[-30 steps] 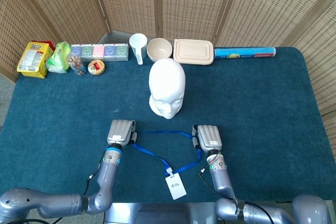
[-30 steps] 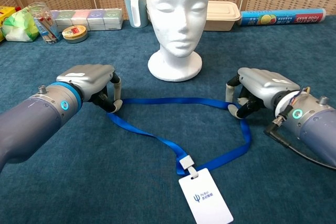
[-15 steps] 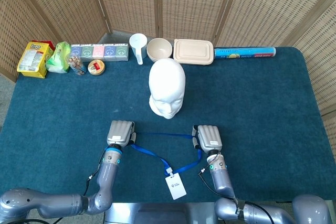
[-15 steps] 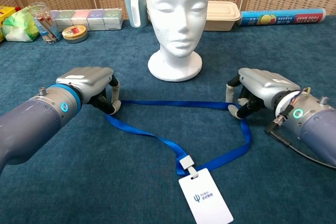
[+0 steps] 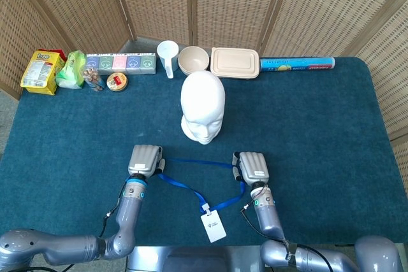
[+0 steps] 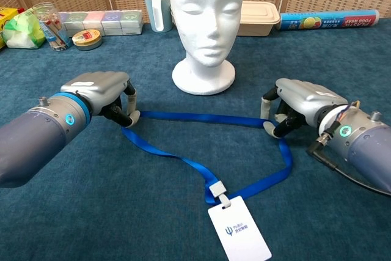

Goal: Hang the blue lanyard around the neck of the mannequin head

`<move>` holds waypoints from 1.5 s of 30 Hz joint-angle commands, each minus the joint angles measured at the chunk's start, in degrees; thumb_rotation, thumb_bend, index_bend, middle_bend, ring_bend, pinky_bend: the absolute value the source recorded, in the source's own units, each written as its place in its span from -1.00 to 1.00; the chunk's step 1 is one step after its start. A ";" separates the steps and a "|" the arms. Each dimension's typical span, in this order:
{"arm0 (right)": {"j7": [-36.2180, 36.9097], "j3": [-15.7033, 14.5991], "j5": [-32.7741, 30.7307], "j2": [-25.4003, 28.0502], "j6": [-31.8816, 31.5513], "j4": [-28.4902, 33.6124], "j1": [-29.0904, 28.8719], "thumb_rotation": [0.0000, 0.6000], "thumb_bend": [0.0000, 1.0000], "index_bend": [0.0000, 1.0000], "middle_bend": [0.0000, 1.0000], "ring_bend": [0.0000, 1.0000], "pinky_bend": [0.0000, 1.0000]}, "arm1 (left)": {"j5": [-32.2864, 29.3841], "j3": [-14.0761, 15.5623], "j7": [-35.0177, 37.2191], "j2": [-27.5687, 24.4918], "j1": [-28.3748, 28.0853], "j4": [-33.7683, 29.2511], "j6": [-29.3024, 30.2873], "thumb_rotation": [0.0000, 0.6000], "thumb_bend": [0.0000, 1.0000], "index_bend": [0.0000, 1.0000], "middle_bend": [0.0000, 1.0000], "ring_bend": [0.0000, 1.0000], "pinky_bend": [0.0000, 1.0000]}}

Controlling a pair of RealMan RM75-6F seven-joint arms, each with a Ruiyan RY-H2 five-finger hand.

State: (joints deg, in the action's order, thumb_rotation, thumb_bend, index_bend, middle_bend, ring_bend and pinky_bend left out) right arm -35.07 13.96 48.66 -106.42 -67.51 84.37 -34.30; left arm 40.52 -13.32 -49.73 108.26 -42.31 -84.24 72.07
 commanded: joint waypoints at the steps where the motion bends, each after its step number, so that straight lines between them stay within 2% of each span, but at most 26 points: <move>1: -0.08 0.03 -0.03 0.03 -0.10 0.18 -0.08 1.00 0.06 0.21 0.90 1.00 1.00 | 0.17 0.21 -0.01 -0.82 0.27 -1.08 0.10 0.70 -0.16 0.21 1.00 1.00 1.00; 11: 0.09 -0.04 -0.27 0.16 -0.18 0.70 -0.14 1.00 0.06 0.21 0.91 1.00 1.00 | 0.72 0.53 0.35 -1.39 0.55 -1.83 0.25 0.71 -0.22 0.20 1.00 1.00 1.00; 15: 0.23 -0.02 -0.38 0.28 -0.20 0.89 -0.11 1.00 0.06 0.21 0.91 1.00 1.00 | 0.67 0.84 0.11 -1.42 0.57 -1.98 0.09 0.70 -0.25 0.04 1.00 1.00 1.00; 22: 0.29 -0.08 -0.47 0.37 -0.14 0.95 -0.24 1.00 0.06 0.21 0.91 1.00 1.00 | 0.12 0.91 -0.54 -1.72 0.56 -2.41 0.09 0.71 -0.31 -0.12 1.00 1.00 1.00; 32: 1.02 -0.15 -0.57 0.58 0.12 0.83 -0.17 1.00 0.06 0.21 0.91 1.00 1.00 | -0.11 1.17 -0.92 -0.49 0.23 -1.36 -0.02 0.70 -0.32 -0.12 1.00 1.00 1.00; 45: 2.17 0.14 -1.20 1.14 0.84 1.13 -0.15 1.00 0.06 0.21 0.91 1.00 1.00 | -0.37 0.87 -1.66 0.88 -0.05 -0.12 0.27 0.71 -0.12 -0.07 1.00 1.00 1.00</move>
State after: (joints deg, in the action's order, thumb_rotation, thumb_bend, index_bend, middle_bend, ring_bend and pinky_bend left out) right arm -32.93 14.10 47.49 -105.28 -66.70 85.49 -34.45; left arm 40.15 -12.45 -51.39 109.14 -42.36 -84.37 72.33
